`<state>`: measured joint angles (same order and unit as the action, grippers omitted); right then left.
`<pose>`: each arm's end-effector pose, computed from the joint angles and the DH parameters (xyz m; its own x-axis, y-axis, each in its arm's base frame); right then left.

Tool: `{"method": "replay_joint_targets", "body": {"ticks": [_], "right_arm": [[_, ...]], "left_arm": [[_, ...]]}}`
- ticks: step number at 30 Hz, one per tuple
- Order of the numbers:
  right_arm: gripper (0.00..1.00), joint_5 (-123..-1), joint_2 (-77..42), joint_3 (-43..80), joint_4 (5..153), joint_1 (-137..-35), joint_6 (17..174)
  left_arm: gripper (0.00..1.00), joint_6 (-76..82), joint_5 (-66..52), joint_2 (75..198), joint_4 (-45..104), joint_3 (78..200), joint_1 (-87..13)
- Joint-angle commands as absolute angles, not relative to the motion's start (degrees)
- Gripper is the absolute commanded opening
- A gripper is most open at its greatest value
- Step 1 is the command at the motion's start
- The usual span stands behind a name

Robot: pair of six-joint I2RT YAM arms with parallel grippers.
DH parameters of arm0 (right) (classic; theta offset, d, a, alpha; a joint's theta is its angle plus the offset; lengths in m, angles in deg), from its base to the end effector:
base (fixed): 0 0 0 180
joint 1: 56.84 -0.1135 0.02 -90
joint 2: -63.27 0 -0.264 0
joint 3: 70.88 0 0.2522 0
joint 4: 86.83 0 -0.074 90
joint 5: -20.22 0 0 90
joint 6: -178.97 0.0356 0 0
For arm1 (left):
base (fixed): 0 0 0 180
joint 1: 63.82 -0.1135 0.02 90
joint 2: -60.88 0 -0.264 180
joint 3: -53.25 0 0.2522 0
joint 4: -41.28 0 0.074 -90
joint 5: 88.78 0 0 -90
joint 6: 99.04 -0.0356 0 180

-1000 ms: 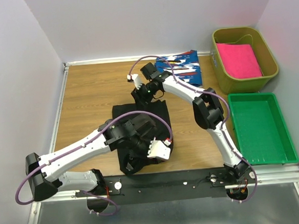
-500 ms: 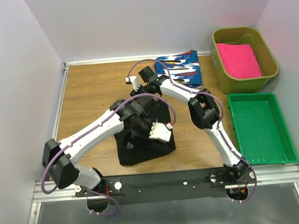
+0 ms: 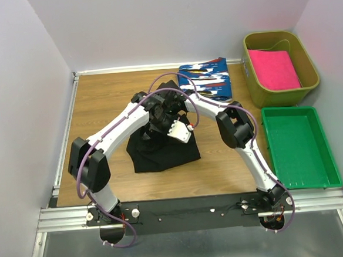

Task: Fold and stack the mixed laundry pile
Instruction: Fold the shorts at the center of the board.

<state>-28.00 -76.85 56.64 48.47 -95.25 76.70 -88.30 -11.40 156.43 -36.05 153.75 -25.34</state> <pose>0.3951 0.3435 0.1431 -0.4859 -0.5875 -0.6471 -0.8685 0.2413 0.4331 0.2533 -0.2112 0.2944 0.5084 0.8206 -0.2610 0.8558 -0.4480 0.2586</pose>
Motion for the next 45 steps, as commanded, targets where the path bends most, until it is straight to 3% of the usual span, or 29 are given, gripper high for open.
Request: {"method": "replay_joint_targets", "body": {"ticks": [1,3,4,8,9,10,12,13,24,29,31,35,39,45], "right_arm": [[0.46,-29.2,-79.6,53.8,43.0,-96.0,77.3],[0.52,-30.5,-79.3,54.4,43.4,-96.0,77.7],[0.55,-31.1,-79.1,55.1,43.5,-96.0,78.0],[0.70,-34.2,-78.2,58.5,43.6,-95.2,79.3],[0.74,-35.1,-78.0,59.3,43.6,-94.9,79.7],[0.75,-35.5,-77.5,60.3,43.5,-94.1,80.0],[0.80,-36.5,-76.9,62.8,43.4,-93.3,80.2],[0.85,-37.1,-76.5,63.6,43.5,-92.4,80.5],[0.94,-45.8,-66.4,67.3,43.7,-88.5,79.2],[0.93,-43.3,-57.5,57.5,41.7,-88.4,80.4],[0.85,-40.1,-54.8,51.8,43.0,-88.4,81.8],[0.65,-34.6,-51.6,41.3,44.2,-89.0,85.7],[0.61,-34.3,-51.6,30.6,49.5,-90.2,88.3],[0.61,-42.2,-57.7,32.1,48.6,-90.4,87.6]], "left_arm": [[0.03,-94.1,-9.9,160.1,-33.9,156.1,-27.3],[0.05,-94.8,-9.2,161.4,-33.1,156.1,-28.2],[0.13,-94.8,-8.5,161.6,-32.7,156.0,-28.5],[0.23,-93.0,-8.3,161.5,-28.0,156.7,-30.2],[0.29,-90.7,-8.5,161.0,-27.6,158.2,-30.3],[0.43,-89.9,-9.1,160.6,-27.7,159.3,-30.9],[0.45,-87.7,-11.4,158.6,-27.9,161.5,-31.5],[0.61,-85.3,-12.4,157.7,-28.0,163.1,-32.3],[0.62,-64.9,-25.8,146.8,-26.4,156.9,-47.5],[0.62,-50.8,-32.2,144.6,-20.5,148.4,-55.9],[0.59,-44.7,-33.1,144.0,-18.4,143.5,-56.9],[0.44,-36.3,-37.4,144.4,-12.0,136.6,-56.9],[0.38,-30.3,-42.3,148.3,-7.9,133.7,-56.9],[0.35,-25.0,-40.5,156.6,-0.4,131.1,-56.9]]}}
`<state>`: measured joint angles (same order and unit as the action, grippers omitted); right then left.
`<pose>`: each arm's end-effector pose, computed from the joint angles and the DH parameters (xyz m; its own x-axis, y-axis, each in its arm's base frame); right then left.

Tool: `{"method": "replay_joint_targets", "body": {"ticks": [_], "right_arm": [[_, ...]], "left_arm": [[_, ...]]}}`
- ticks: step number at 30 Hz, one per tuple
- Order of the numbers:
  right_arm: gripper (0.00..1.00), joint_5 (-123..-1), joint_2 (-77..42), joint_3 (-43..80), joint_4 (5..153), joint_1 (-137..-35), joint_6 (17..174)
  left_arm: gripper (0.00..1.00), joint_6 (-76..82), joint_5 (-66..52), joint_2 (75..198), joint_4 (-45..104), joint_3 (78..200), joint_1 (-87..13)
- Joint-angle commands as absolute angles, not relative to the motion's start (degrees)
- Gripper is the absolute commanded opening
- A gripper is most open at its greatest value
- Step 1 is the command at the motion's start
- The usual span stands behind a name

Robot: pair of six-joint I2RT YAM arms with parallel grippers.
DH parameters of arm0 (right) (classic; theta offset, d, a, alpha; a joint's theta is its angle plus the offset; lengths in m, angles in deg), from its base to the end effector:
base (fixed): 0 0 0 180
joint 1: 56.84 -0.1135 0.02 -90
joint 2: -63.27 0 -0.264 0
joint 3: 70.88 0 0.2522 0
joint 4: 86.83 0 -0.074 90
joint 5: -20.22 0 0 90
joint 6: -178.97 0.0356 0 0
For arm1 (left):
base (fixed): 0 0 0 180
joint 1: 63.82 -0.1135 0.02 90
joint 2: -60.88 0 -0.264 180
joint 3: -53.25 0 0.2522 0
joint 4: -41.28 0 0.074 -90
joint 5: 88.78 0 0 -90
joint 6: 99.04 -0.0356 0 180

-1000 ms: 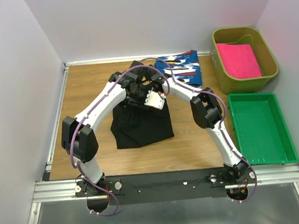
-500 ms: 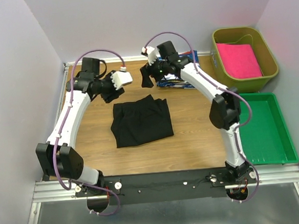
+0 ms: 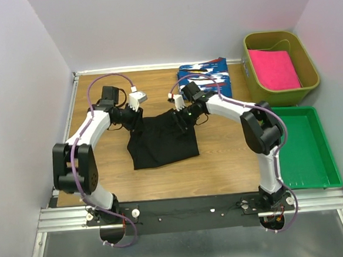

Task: Fold and stack the mixed laundry pile
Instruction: Fold the shorts at the center of the board, then pick up the shorts from the center of the board.

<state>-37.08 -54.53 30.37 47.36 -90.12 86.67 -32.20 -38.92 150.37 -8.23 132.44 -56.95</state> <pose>0.3515 0.2537 0.1831 -0.7131 -0.5084 -0.4827 -0.7005 0.5460 0.4596 0.3117 -0.0607 0.2449 -0.6264 0.3783 -0.6815 0.7175 0.6215 -0.3145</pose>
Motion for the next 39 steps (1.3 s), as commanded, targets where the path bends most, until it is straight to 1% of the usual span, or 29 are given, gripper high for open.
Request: {"method": "replay_joint_targets", "body": {"ticks": [1,6,9,10,12,13,14,15,16,18,20,21,22,26,33,39], "right_arm": [[0.61,-43.2,-59.5,33.1,48.6,-90.3,87.4],[0.62,-47.0,-61.3,35.9,47.0,-90.3,88.6],[0.77,-47.2,-57.1,34.6,47.2,-90.3,91.7],[0.85,-47.4,-55.0,33.7,47.9,-90.3,92.7],[0.90,-48.0,-48.6,29.4,51.3,-90.3,96.1],[0.96,-49.0,-46.7,28.2,52.2,-90.3,96.8],[1.00,-50.0,-45.2,27.0,52.9,-90.3,98.2],[1.00,-51.2,-43.2,26.1,53.3,-90.3,98.7],[1.00,-53.7,-42.9,26.2,53.1,-90.2,99.3],[1.00,-55.7,-44.0,27.3,51.0,-90.2,99.6],[1.00,-59.4,-44.8,28.5,50.4,-89.9,100.3],[1.00,-60.7,-45.1,28.5,50.5,-89.8,100.4],[1.00,-62.9,-46.1,28.8,50.5,-89.7,100.7],[1.00,-64.6,-50.3,31.7,49.1,-89.4,100.9],[1.00,-66.9,-55.9,35.1,48.4,-88.3,100.8],[1.00,-63.7,-59.2,37.2,48.5,-86.6,100.5]], "left_arm": [[0.34,-24.6,-39.3,157.9,0.2,131.5,-57.0],[0.34,-21.7,-35.3,161.5,3.3,132.6,-58.8],[0.48,-22.4,-36.9,158.0,2.7,132.6,-59.6],[0.55,-22.7,-38.0,156.4,2.6,131.5,-59.9],[0.60,-21.9,-38.7,150.3,3.2,129.9,-60.4],[0.64,-21.3,-38.4,148.2,3.3,127.9,-60.5],[0.65,-19.5,-37.2,145.9,4.7,126.9,-60.5],[0.68,-17.2,-35.4,141.2,5.9,125.7,-60.5],[0.78,-15.6,-34.0,139.0,6.9,123.2,-60.6],[0.79,-11.3,-29.7,133.4,9.4,120.5,-60.6],[0.79,-8.4,-24.0,131.8,10.9,118.9,-60.2],[0.79,-6.5,-23.6,131.8,11.0,119.0,-60.4],[0.79,-6.1,-23.8,132.2,10.9,118.5,-60.4],[0.80,-4.2,-25.1,135.7,11.6,118.6,-60.4],[0.80,-2.4,-22.3,141.4,13.6,118.8,-60.4],[0.80,-2.3,-26.5,146.0,15.6,118.1,-60.4]]}}
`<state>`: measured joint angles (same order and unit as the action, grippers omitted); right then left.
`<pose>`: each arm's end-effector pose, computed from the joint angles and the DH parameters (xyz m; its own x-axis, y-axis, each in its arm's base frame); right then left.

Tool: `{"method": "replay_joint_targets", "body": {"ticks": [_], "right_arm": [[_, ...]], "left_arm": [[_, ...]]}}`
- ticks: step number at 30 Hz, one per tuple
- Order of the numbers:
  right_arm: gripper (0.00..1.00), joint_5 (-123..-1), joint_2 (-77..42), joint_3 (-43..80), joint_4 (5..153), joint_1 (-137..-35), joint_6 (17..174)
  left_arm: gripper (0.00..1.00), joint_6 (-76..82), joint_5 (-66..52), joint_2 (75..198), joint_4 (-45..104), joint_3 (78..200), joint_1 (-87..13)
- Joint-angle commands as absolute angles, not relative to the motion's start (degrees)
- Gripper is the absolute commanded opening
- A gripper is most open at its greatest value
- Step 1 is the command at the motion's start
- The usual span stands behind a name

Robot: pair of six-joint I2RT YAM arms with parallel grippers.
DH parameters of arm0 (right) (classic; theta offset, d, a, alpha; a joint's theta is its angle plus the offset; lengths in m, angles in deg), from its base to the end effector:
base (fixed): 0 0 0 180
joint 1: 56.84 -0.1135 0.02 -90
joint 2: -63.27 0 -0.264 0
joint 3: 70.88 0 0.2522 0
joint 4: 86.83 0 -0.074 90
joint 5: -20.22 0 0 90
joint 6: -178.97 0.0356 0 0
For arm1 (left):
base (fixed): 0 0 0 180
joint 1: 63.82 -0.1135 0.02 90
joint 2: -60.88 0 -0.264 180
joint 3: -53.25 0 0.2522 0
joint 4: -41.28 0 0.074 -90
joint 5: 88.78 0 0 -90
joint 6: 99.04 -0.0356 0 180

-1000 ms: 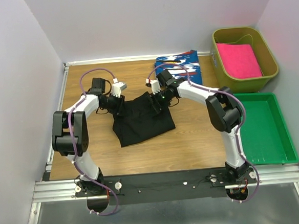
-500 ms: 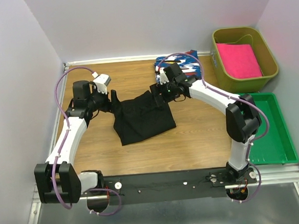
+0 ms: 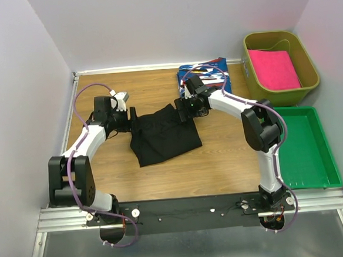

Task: Fold and stack the mixed laundry pile
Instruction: Pick up the shorts from the center of the board.

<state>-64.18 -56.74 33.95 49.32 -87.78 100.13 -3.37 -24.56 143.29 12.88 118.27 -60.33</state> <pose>0.3857 0.2352 0.1822 -0.8289 -0.2723 -0.4887 -0.4019 0.8975 0.1817 0.2983 -0.0337 0.2238 -0.7473 -0.0436 -0.6631 0.2851 0.8803 -0.3791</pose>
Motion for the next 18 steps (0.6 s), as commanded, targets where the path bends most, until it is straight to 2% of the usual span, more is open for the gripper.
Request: {"method": "replay_joint_targets", "body": {"ticks": [1,13,18], "right_arm": [[1.00,-62.2,-60.0,37.7,48.3,-86.5,100.4],[1.00,-52.0,-60.7,38.9,49.9,-85.9,101.0],[1.00,-52.5,-63.0,39.8,49.6,-85.8,101.0]], "left_arm": [[0.80,-2.3,-26.8,146.4,16.3,117.8,-60.4],[0.80,-2.8,-22.9,154.0,19.4,119.9,-60.4],[0.80,-1.9,-23.8,156.4,20.4,119.7,-60.5]]}}
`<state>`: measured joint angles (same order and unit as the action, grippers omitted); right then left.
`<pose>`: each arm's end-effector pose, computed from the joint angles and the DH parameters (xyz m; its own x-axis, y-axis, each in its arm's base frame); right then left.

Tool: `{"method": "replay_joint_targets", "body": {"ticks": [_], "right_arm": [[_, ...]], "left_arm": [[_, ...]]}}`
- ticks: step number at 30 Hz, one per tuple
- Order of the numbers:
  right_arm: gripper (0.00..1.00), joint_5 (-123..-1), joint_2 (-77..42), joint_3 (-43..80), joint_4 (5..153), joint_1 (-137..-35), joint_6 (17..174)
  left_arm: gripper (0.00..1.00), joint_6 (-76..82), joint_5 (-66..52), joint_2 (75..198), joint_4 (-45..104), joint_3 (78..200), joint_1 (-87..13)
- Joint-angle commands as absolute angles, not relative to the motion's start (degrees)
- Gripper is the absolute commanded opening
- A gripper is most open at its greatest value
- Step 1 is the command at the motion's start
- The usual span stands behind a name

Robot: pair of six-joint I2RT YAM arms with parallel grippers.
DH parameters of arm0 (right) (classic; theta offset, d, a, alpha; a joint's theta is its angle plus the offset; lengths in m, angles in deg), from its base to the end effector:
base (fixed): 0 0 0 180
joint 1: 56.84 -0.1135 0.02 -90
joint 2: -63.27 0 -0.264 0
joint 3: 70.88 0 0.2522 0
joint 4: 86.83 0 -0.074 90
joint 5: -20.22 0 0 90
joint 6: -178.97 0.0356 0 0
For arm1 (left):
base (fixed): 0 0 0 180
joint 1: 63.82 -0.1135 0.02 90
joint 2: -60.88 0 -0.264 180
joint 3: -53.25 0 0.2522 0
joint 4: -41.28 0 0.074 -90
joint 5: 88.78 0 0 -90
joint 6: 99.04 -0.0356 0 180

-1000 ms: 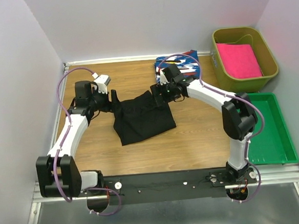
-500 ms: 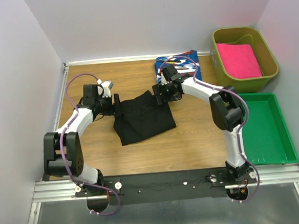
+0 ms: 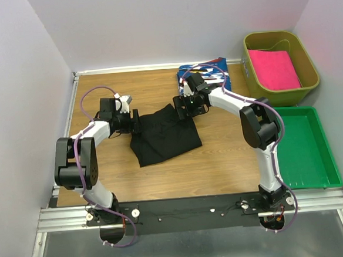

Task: Fold and stack the mixed laundry pile
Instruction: Pick up the shorts from the center of the board.

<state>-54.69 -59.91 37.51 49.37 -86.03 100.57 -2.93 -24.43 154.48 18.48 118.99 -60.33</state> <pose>0.4013 0.2348 0.1776 -0.8484 -0.2516 -0.4658 -0.4275 0.8446 0.3224 0.3253 -0.0353 0.1771 -0.8026 -0.0472 -0.5947 0.2447 0.8831 -0.4004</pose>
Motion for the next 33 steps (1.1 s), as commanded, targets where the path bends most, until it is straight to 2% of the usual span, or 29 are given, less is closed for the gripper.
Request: {"method": "replay_joint_targets", "body": {"ticks": [1,3,9,10,11,12,14,15,16,17,19,25,33], "right_arm": [[0.99,-52.3,-63.4,40.0,49.5,-85.8,101.0],[0.97,-52.0,-64.1,39.9,49.6,-85.8,100.8],[0.77,-52.5,-65.6,38.6,51.7,-85.8,101.2],[0.72,-52.6,-65.7,38.7,52.1,-85.8,101.1],[0.69,-52.9,-65.8,38.8,52.3,-85.8,101.0],[0.68,-53.2,-65.8,38.8,52.4,-85.8,100.9],[0.65,-54.0,-65.7,38.8,52.9,-85.8,101.0],[0.67,-54.7,-65.7,39.4,52.5,-85.8,101.0],[0.80,-55.4,-65.7,39.6,51.5,-85.8,100.8],[0.87,-57.1,-65.4,39.8,51.0,-85.8,100.5],[0.94,-59.1,-64.2,39.6,50.8,-85.8,100.7],[1.00,-63.4,-62.3,39.0,51.9,-85.8,100.8],[1.00,-56.6,-64.0,42.0,52.2,-85.4,101.1]], "left_arm": [[0.80,-1.9,-23.9,157.0,20.5,119.8,-60.4],[0.80,-1.9,-23.7,158.5,20.9,120.0,-60.4],[0.80,-1.0,-26.0,160.8,22.5,120.3,-60.4],[0.77,-0.6,-26.5,161.0,22.8,120.2,-60.4],[0.66,-0.5,-27.0,161.2,22.9,120.4,-60.4],[0.61,-0.4,-27.1,161.6,22.9,120.5,-60.4],[0.57,-0.4,-27.1,161.9,22.9,121.0,-60.4],[0.57,-0.5,-26.9,161.9,22.9,121.0,-60.4],[0.58,-0.5,-26.6,161.9,22.8,121.0,-60.4],[0.58,-0.6,-26.3,162.0,22.7,121.0,-60.4],[0.58,-0.7,-25.6,161.9,22.6,120.9,-60.4],[0.57,-0.4,-24.6,162.0,22.6,120.9,-60.5],[0.61,-1.0,-24.1,162.3,22.1,121.6,-60.6]]}}
